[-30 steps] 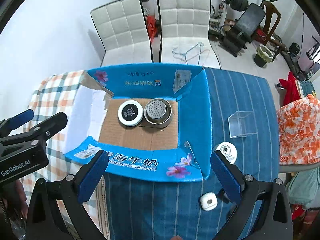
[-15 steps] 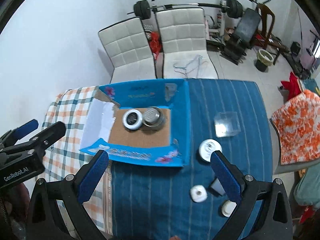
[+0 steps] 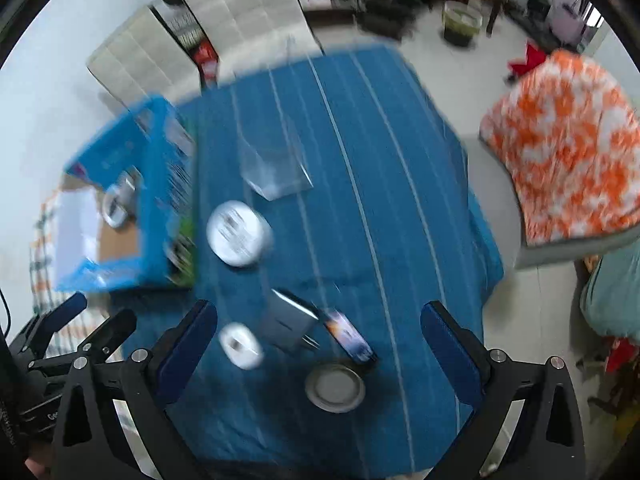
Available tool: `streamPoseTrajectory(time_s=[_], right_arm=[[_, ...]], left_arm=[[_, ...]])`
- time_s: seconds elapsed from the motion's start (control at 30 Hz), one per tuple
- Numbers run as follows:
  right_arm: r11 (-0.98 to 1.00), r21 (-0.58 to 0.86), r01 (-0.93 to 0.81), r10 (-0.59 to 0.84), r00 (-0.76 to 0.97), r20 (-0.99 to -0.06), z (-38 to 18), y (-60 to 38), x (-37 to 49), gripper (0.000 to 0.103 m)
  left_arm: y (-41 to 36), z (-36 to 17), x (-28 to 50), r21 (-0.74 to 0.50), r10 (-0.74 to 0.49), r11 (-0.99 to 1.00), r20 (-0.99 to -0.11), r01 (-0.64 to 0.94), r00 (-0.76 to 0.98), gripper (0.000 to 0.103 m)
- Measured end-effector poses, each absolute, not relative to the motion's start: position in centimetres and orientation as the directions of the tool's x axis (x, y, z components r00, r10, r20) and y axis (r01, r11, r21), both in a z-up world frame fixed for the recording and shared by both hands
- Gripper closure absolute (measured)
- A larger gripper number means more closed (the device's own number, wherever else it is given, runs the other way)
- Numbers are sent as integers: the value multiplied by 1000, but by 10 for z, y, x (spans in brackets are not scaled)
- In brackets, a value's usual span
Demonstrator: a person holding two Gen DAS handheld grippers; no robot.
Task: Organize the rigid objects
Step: 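Grasp the white earbud case on the tablecloth with the left tool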
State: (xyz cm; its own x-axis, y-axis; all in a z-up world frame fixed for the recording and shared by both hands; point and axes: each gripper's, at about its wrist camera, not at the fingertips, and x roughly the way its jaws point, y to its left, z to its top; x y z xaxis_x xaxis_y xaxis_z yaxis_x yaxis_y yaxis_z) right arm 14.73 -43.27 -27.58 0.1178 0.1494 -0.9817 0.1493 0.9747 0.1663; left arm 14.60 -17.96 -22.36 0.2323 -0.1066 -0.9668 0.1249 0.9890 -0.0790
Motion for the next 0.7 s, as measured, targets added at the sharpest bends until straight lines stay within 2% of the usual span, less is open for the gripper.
streamPoseTrajectory(time_s=[0.13, 0.2, 0.27, 0.33, 0.53, 0.63, 0.67, 0.7], right_arm=[[972, 167, 166, 166, 19, -986, -330, -445, 129, 10], [965, 186, 187, 192, -15, -981, -351, -449, 120, 17], [959, 198, 201, 208, -32, -978, -364, -452, 114, 18], [957, 216, 195, 225, -25, -974, -369, -453, 113, 18], [973, 217, 79, 218, -10, -976, -367, -432, 128, 18], [975, 221, 17, 221, -11, -975, -367, -413, 137, 18], [975, 223, -11, 223, -11, -975, -366, -405, 141, 18], [975, 218, -38, 217, -14, -976, -367, -399, 143, 18]], left_arm=[[-207, -276, 137, -51, -72, 987, -989, 152, 132, 3], [-215, -298, 133, -46, -60, 987, -994, 156, 86, 14], [-218, -320, 128, -50, -56, 988, -998, 148, 37, 19], [-222, -338, 124, -51, -51, 988, -999, 146, -3, 19], [-226, -380, 116, -68, -60, 993, -995, 101, -83, 21], [-230, -373, 110, -28, -26, 991, -999, 127, -18, 38], [-228, -371, 108, -29, -28, 992, -1000, 123, -10, 52], [-224, -367, 107, -32, -31, 993, -1000, 115, -3, 53]])
